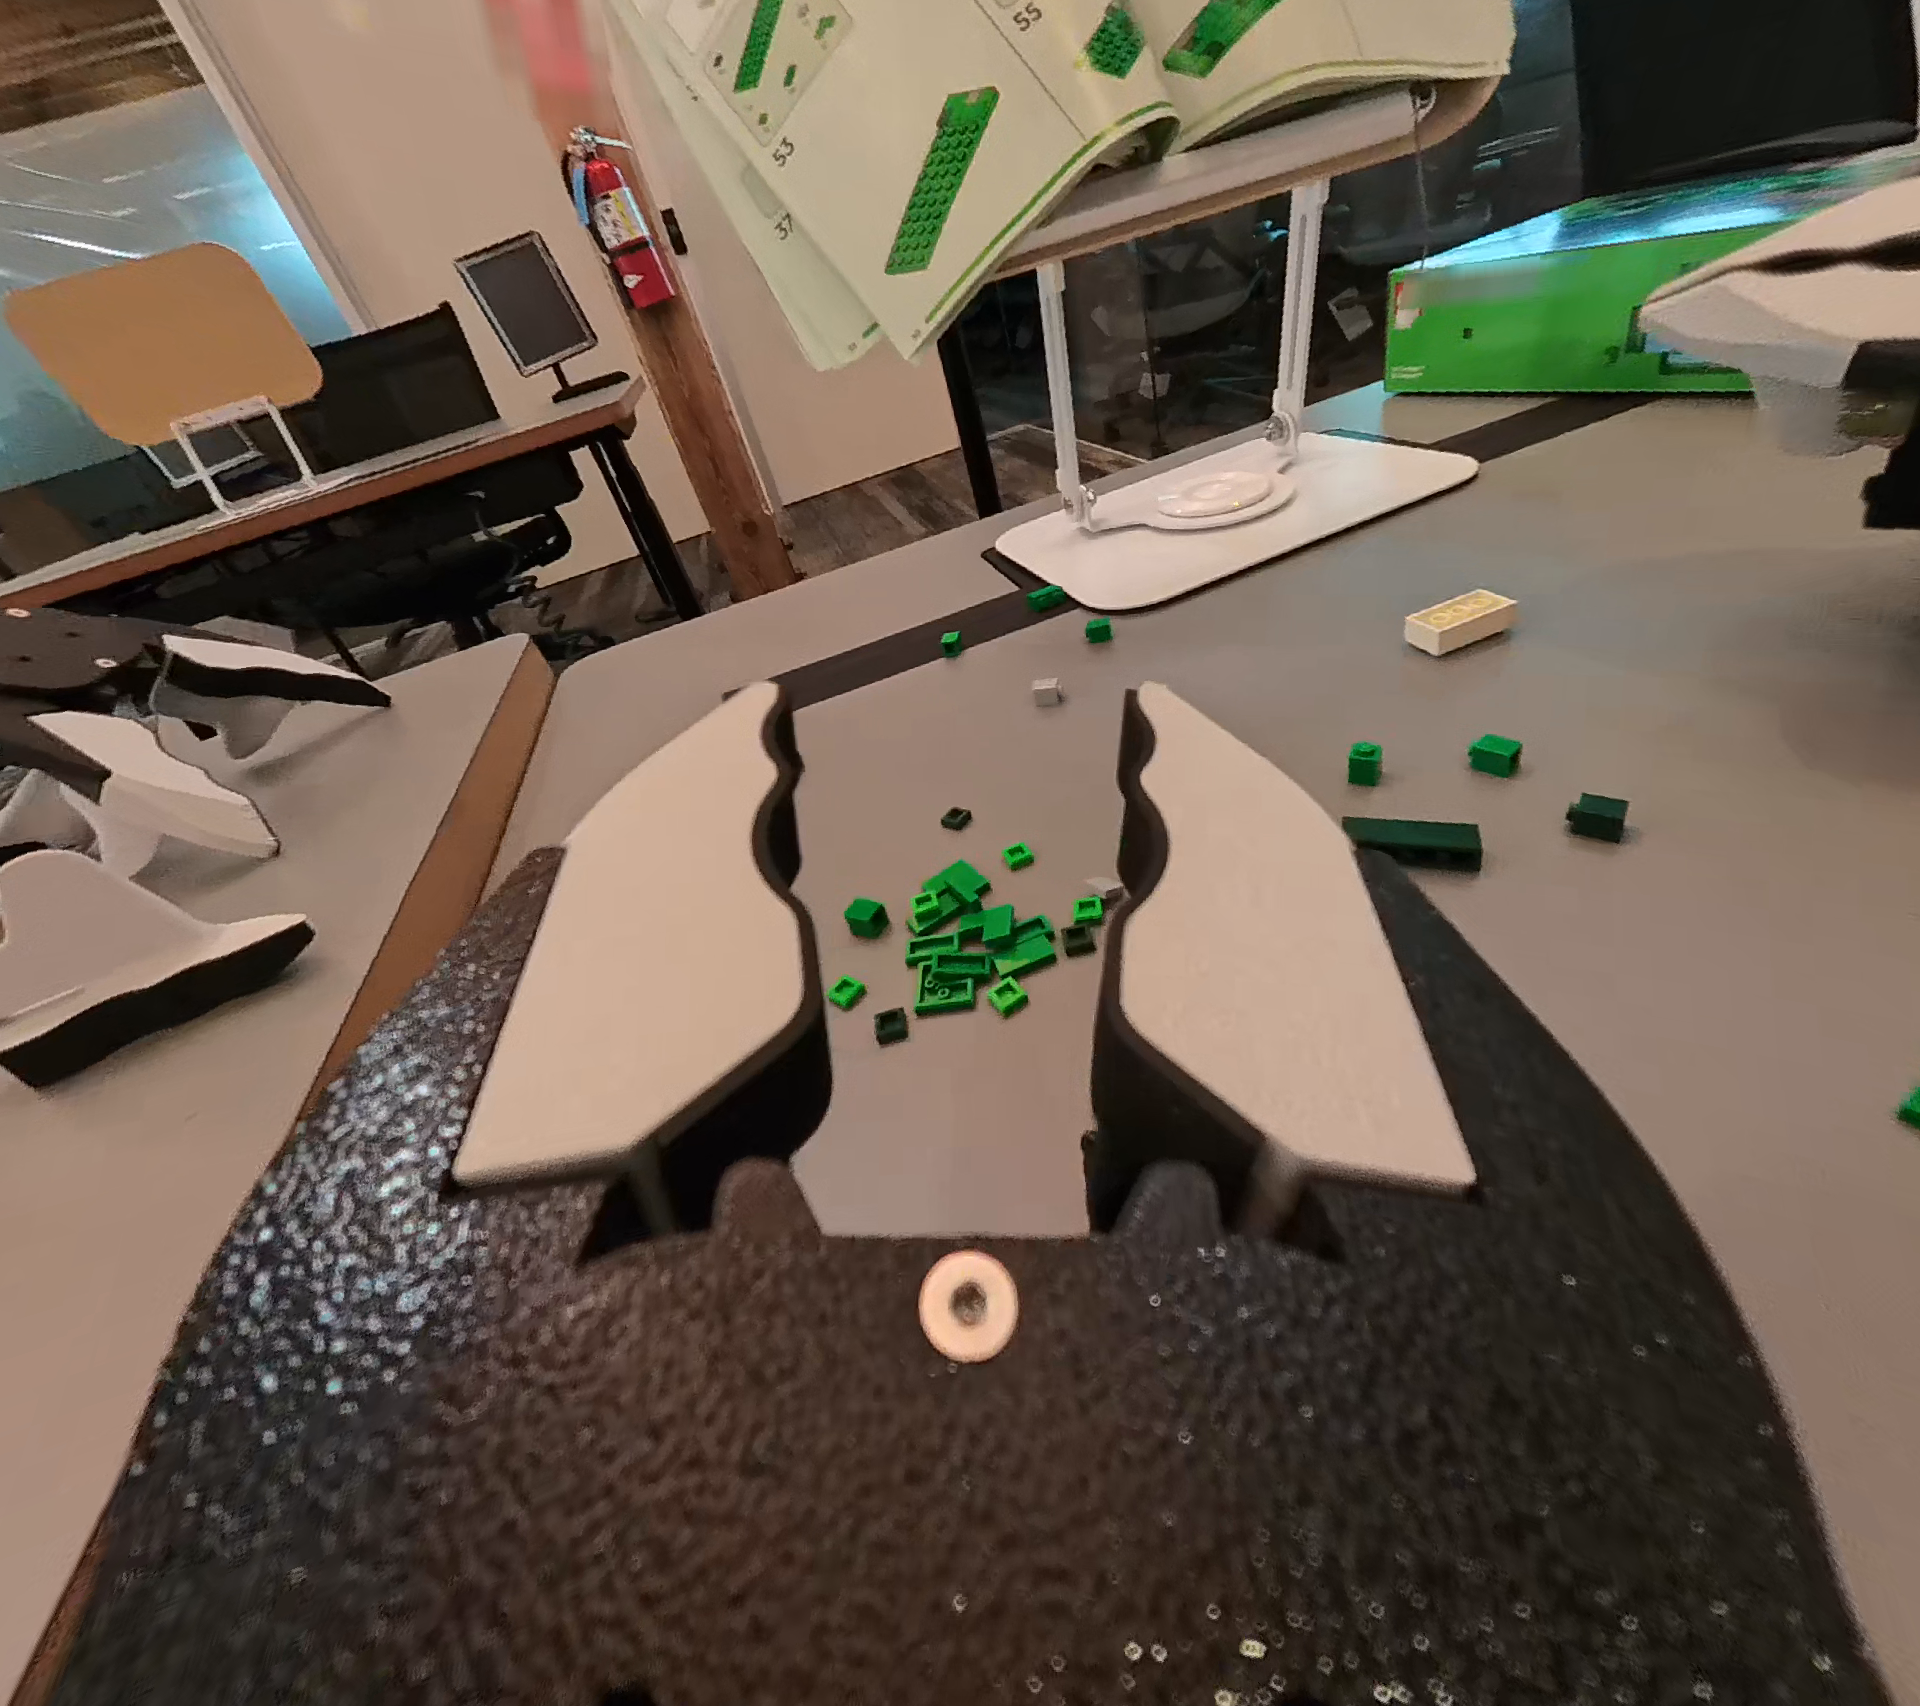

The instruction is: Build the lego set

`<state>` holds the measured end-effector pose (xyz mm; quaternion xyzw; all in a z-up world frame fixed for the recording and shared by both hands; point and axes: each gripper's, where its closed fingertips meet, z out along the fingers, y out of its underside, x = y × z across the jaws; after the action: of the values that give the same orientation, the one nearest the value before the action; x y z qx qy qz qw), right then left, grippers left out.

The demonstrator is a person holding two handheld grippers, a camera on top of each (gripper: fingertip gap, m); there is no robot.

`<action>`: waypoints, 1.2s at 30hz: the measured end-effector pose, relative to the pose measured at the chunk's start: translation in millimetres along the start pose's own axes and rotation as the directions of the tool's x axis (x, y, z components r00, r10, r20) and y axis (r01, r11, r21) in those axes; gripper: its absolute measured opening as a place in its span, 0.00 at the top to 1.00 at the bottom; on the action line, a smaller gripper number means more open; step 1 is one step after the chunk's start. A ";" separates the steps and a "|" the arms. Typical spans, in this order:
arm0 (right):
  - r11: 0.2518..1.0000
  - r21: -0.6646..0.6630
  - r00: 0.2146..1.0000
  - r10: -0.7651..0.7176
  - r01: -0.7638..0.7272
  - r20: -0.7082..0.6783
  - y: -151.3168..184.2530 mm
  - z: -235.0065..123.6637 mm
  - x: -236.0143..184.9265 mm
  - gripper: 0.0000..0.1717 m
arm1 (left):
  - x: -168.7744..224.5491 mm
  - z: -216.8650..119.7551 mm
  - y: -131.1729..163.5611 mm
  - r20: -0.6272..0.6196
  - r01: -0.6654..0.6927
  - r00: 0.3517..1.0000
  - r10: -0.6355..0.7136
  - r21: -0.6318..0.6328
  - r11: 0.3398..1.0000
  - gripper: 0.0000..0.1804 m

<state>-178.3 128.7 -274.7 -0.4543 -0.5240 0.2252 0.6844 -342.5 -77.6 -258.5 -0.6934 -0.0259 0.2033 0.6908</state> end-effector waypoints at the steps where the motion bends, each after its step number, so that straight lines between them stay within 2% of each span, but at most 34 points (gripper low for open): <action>1: 1.000 0.000 1.000 -0.010 0.010 -0.010 0.2 -0.2 0.8 1.00 | -0.8 -0.2 0.0 0.006 -0.004 1.000 0.004 -0.001 1.000 0.67; 12: 0.998 0.009 0.997 -0.060 0.060 0.050 -3.2 -1.8 -17.1 1.00 | -0.7 -1.4 -2.5 -0.002 -0.018 1.000 0.018 0.008 1.000 0.67; 14: 0.998 0.015 0.992 -0.067 0.066 0.109 -5.5 -3.9 -27.6 1.00 | -7.6 -3.9 -2.2 0.016 -0.021 1.000 0.021 0.004 1.000 0.68; 16: 1.000 -0.007 0.970 -0.022 0.024 0.242 -8.0 0.5 -44.9 1.00 | -15.0 -7.0 -2.2 0.038 -0.025 0.999 0.025 0.006 1.000 0.68; 19: 0.986 -0.087 0.855 0.168 -0.143 0.491 -28.3 -1.2 -76.7 0.97 | -30.0 -8.1 1.1 0.092 -0.034 0.995 0.035 -0.010 0.999 0.69; 22: 0.960 -0.226 0.713 0.275 -0.166 0.646 -41.1 6.9 -100.1 0.94 | -44.8 -11.0 2.3 0.140 -0.020 0.990 0.021 -0.004 1.000 0.69; 25: 0.951 -0.306 0.583 0.231 0.032 0.779 -35.9 14.5 -123.4 0.92 | -54.5 -12.8 4.8 0.155 0.020 0.988 -0.020 0.004 1.000 0.70; 27: 0.946 -0.290 0.490 0.187 0.144 0.851 -34.9 17.2 -135.7 0.89 | -57.2 -13.7 4.9 0.157 0.036 0.987 -0.038 0.012 0.999 0.70; 29: 0.955 -0.236 0.415 0.143 0.182 0.899 -46.5 23.4 -149.4 0.89 | -63.1 -15.7 5.1 0.185 0.024 0.982 -0.025 0.008 1.000 0.70; 33: 0.943 -0.134 0.317 0.032 0.304 0.948 -61.7 44.0 -182.3 0.91 | -75.3 -21.1 5.1 0.223 0.039 0.974 -0.042 0.018 0.999 0.71; 36: 0.901 -0.099 0.253 -0.013 0.423 0.967 -54.2 63.7 -203.2 0.93 | -79.2 -22.0 6.1 0.224 0.072 0.971 -0.076 0.027 0.997 0.71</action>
<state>-317.1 -32.5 -330.0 -0.2612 -0.9147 0.2570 0.1705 -409.6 -123.8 -245.6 -0.6578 -0.1281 0.2548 0.6971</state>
